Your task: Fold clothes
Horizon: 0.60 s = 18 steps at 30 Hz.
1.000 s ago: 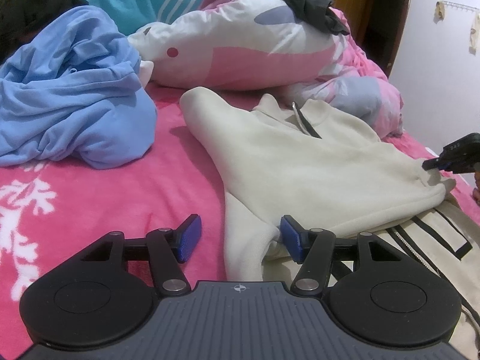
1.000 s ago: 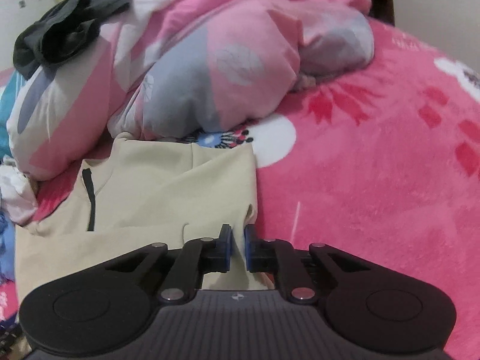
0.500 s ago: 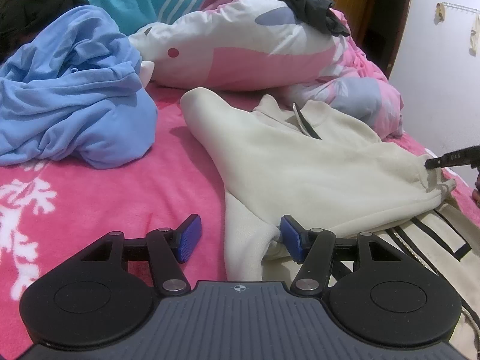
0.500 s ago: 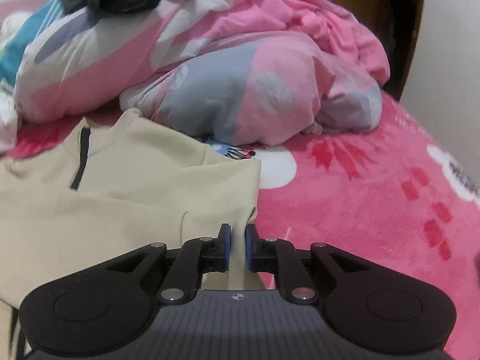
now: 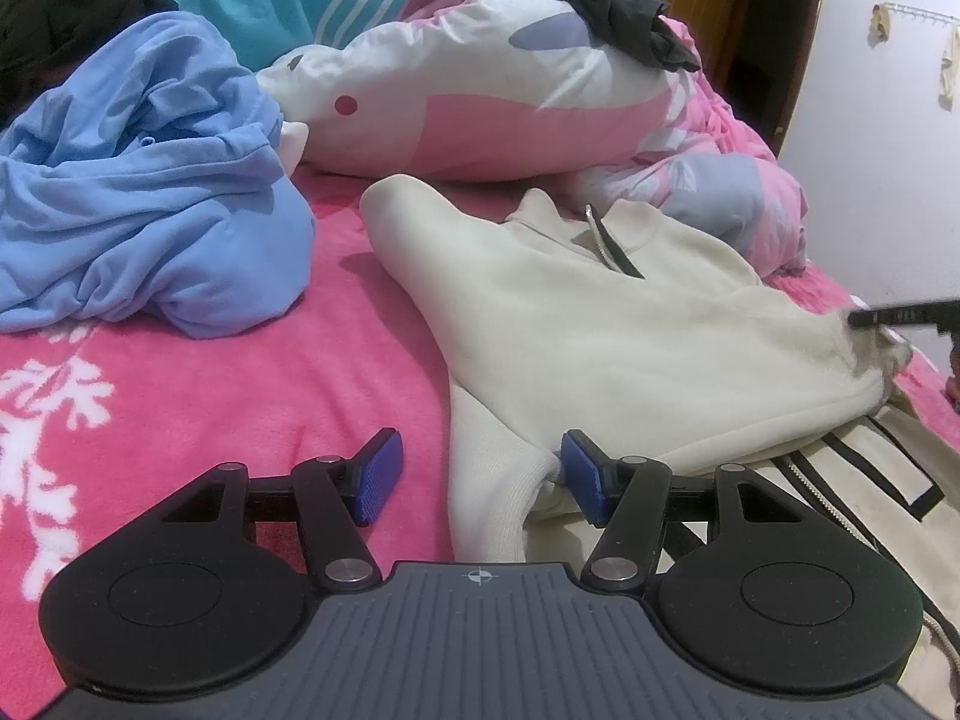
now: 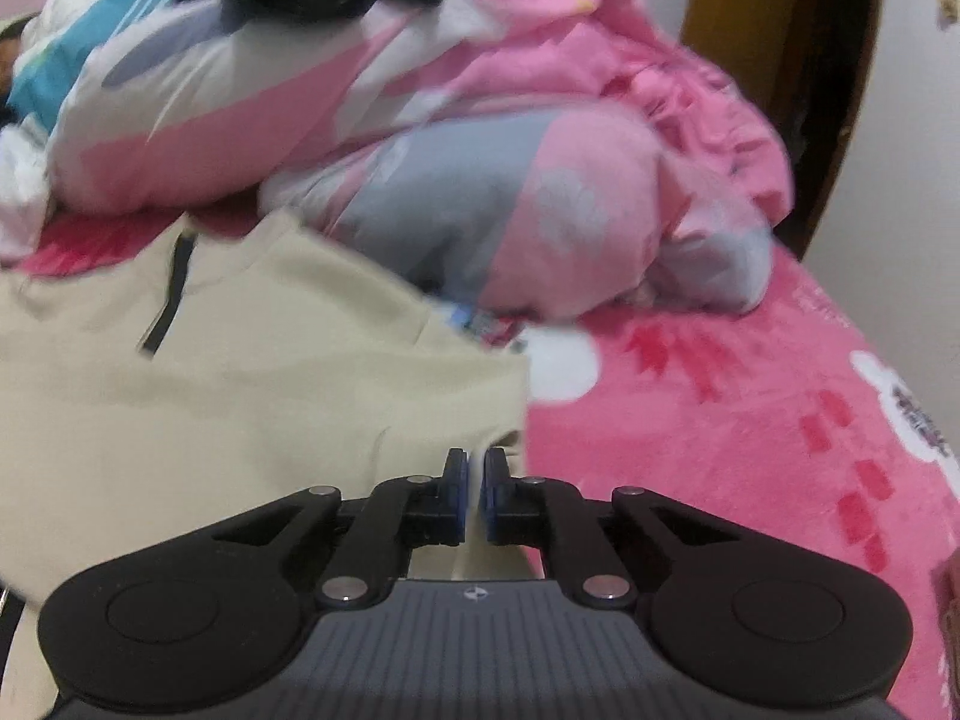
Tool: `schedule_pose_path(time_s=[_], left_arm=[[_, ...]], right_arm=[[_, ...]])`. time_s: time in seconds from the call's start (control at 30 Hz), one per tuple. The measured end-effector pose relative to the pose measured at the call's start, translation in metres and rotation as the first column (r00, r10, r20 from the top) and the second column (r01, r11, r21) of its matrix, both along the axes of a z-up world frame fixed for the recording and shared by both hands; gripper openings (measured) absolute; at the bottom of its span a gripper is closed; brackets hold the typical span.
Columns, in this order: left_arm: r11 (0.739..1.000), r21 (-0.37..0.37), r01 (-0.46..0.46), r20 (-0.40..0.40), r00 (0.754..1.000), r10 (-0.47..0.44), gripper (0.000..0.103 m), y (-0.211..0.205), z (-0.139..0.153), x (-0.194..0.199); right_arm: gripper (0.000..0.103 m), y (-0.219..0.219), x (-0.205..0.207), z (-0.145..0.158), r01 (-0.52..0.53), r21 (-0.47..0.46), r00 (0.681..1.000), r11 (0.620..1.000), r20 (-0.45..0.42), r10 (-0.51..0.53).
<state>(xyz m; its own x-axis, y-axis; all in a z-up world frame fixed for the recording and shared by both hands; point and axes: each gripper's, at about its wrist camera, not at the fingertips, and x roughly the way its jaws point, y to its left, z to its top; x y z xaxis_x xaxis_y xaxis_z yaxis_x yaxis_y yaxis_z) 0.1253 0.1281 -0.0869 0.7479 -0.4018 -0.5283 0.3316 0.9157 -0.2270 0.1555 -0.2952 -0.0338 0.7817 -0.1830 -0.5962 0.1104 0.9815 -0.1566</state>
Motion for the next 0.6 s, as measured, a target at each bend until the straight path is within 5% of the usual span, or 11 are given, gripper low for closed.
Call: schedule_pose_path(time_s=[0.2,0.6], left_arm=[[1.000,-0.011,0.014,0.020,1.000,-0.014,0.061,-0.002,0.002,-0.001],[1.000,-0.013,0.014,-0.008,1.000,-0.014,0.061,-0.001,0.000,0.002]], right_arm=[[0.005,-0.006,0.010,0.044,0.002,0.007,0.984,1.000,0.180,-0.004],[0.009,-0.034,0.028,-0.030,0.108,0.121,0.993,0.987,-0.069,-0.100]])
